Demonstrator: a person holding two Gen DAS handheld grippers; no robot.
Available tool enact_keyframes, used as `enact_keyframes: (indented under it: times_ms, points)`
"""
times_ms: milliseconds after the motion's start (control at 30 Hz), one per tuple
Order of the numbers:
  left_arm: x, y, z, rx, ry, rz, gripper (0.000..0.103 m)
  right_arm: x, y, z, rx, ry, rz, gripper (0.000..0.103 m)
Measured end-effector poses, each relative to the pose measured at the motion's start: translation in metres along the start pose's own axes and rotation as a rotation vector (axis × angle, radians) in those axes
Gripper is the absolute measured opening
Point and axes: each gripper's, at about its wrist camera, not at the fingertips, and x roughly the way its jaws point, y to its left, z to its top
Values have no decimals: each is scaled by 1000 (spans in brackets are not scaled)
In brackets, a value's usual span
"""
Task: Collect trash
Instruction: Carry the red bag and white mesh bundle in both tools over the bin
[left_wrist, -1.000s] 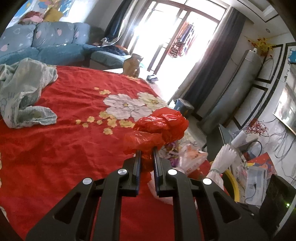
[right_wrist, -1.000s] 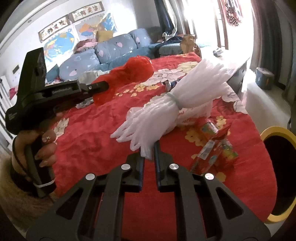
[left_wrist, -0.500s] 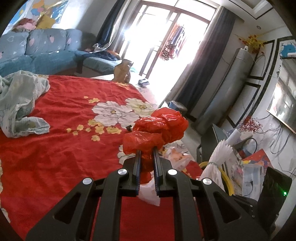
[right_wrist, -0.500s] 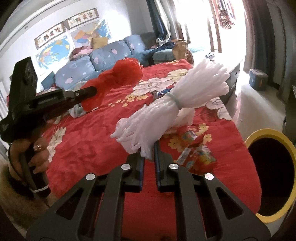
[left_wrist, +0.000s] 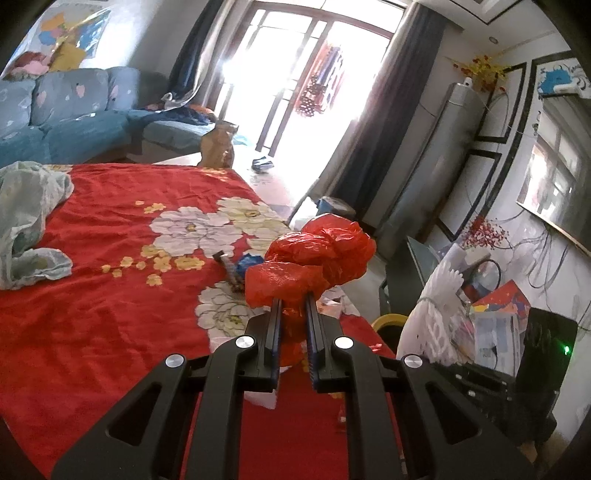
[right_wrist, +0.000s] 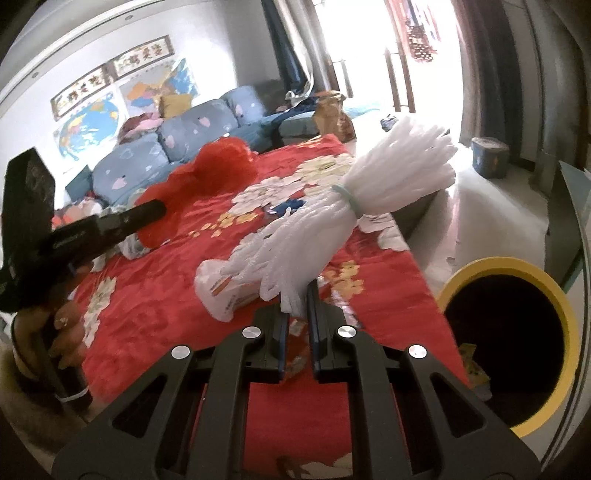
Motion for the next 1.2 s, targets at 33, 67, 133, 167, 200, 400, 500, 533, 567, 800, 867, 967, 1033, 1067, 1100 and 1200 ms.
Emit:
enact_keyframes:
  times_ms: [33,67,133,167,200,400,500,533,567,800,867,967,1033,1067,1100,1200]
  points:
    - [1,-3,0,3,2,-4,11,-1,-3,1,4,-2,-3,6]
    - [1,-5,-1,5,3,-8,11,-3,-6,2,10,-8,-11,6]
    - [3,-10,-1,12,6,-13,11,-7,-12,3,18,-17,-21,6]
    - [4,-13,-2,17,9,-18,11,-8,-15,3,22,-20,-27,6]
    - [5,-16,-2,22,11,-21,11,-10,-18,3,27,-24,-33,6]
    - [13,-31,-4,48,25,-38,11,-15,-43,4,80,-20,-63,6]
    - [18,-41,-5,64,33,-50,11,-18,-55,5,103,-23,-83,6]
    - [20,-45,-5,72,38,-53,11,-19,-57,5,110,-25,-86,6]
    - [22,-49,-5,78,41,-57,11,-22,-60,3,118,-29,-91,5]
    - [37,-76,-8,128,64,-86,11,-32,-85,1,163,-39,-128,5]
    - [42,-83,-10,140,73,-94,11,-36,-91,-1,172,-40,-141,5]
    - [51,-96,-14,163,90,-106,11,-38,-101,-4,195,-40,-157,5]
    - [56,-102,-16,176,100,-111,11,-41,-107,-5,211,-39,-165,5]
    - [59,-107,-18,184,106,-114,11,-41,-110,-7,217,-37,-174,5]
    - [61,-109,-20,190,110,-115,11,-41,-114,-7,226,-32,-184,5]
    - [70,-118,-23,202,127,-121,11,-42,-128,-13,256,-26,-195,5]
